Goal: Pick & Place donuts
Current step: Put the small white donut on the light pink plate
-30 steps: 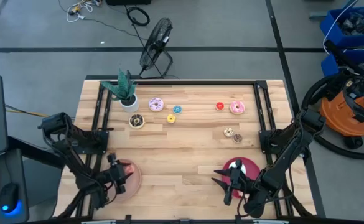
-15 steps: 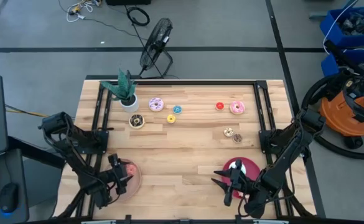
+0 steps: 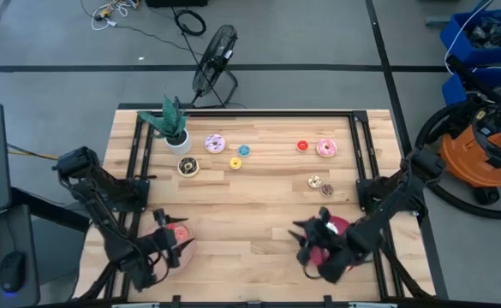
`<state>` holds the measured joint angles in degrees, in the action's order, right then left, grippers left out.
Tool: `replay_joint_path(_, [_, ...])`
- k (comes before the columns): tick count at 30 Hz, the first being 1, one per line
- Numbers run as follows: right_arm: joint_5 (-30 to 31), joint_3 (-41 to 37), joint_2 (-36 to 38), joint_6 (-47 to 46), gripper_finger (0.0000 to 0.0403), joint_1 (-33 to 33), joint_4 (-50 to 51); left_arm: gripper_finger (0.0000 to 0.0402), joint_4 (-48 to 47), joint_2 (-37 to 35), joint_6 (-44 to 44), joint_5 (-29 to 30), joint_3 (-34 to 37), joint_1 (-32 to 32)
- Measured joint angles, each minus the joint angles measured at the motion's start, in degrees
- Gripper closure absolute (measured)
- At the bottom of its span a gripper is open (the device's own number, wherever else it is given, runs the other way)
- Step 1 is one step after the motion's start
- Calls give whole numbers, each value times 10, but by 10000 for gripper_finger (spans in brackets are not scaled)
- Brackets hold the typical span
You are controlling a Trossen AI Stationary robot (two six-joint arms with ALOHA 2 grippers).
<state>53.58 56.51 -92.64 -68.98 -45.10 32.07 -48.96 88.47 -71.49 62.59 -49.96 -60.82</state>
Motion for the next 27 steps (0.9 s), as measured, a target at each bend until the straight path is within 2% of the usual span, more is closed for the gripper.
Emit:
replay_joint_path(3, [-44,0,5,-54,235,40,111,79,23,0,17,30,25,31])
replay_joint_path(7, [-108,0,8,-120,187,94,263,79,104,0,71,38,58,73])
replay_joint_path(11, [-133,-22,10,-102,122,143,306,79,237,0,179,20,92,111])
replay_joint_path(14, [-162,-66,18,-39,92,194,260,79,337,0,269,-18,115,140])
replay_joint_path(17, [-170,-119,30,26,84,245,191,79,415,0,343,-40,128,165])
replay_joint_path(22, [-187,-189,70,106,91,311,77,79,468,0,410,-59,130,195])
replay_joint_path(27, [-217,-247,113,150,97,345,-19,79,484,0,437,-70,130,213])
